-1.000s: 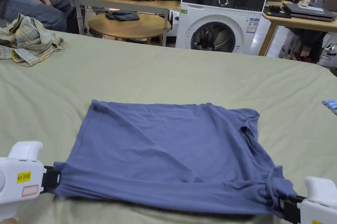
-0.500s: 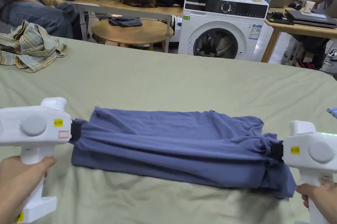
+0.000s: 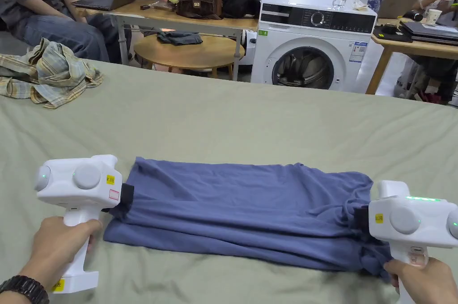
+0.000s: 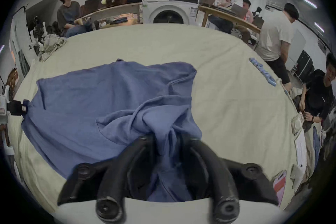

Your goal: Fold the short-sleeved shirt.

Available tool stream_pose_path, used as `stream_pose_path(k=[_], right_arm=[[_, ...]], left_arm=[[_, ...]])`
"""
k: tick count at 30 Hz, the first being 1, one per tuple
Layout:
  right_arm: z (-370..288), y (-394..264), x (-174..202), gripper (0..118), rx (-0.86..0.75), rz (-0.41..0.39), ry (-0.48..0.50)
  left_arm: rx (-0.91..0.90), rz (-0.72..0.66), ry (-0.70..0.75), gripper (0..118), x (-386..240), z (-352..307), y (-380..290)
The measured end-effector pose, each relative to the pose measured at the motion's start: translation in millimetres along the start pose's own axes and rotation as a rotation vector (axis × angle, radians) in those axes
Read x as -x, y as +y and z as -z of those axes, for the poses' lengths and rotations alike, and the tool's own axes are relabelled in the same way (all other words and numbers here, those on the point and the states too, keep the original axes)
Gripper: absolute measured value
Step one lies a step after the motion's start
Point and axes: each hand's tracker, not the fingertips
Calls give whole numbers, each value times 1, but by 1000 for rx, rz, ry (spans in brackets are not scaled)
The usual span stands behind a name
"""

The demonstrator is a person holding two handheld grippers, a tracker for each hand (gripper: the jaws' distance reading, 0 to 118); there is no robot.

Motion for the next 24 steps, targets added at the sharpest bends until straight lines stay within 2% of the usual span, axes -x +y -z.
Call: stream_pose_path(k=[2, 3, 4, 7, 8, 9, 10, 11, 12, 14, 17, 20, 24], right_arm=[[-20, -3, 2, 50, -74, 23, 15], [-28, -5, 5, 51, -108, 32, 13], [-37, -7, 8, 51, -144, 38, 12], [-59, -18, 19, 51, -226, 69, 23], [-65, -23, 23, 47, -252, 81, 38], [-70, -28, 27, 29, -266, 81, 44], [-73, -32, 30, 9, -275, 84, 47], [-77, -37, 34, 0, -290, 89, 42], [-81, -42, 37, 0, -304, 96, 35], [-86, -51, 41, 0, -314, 94, 65], [-93, -60, 44, 0, -318, 97, 63], [-97, -67, 42, 0, -316, 96, 58], [-97, -74, 34, 0, -287, 101, 50]], left_arm=[[-29, -14, -26, 38, -1, -9, -4], [-56, -14, -37, 50, -2, -15, -6], [-85, -7, -43, 54, -5, -21, -9], [-160, 16, -61, 54, -10, -37, -20], [-189, 21, -74, 54, -12, -46, -26], [-223, 25, -82, 52, -15, -53, -32], [-251, 42, -94, 44, -18, -61, -39], [-284, 63, -94, 27, -15, -60, -44], [-302, 92, -79, 0, -19, -65, -49], [-320, 120, -4, 0, -24, -73, -59], [-260, 86, -49, 0, -15, -77, -63], [-209, 64, 0, 0, -4, -74, -60], [-65, -38, -43, 0, 15, -55, -41]])
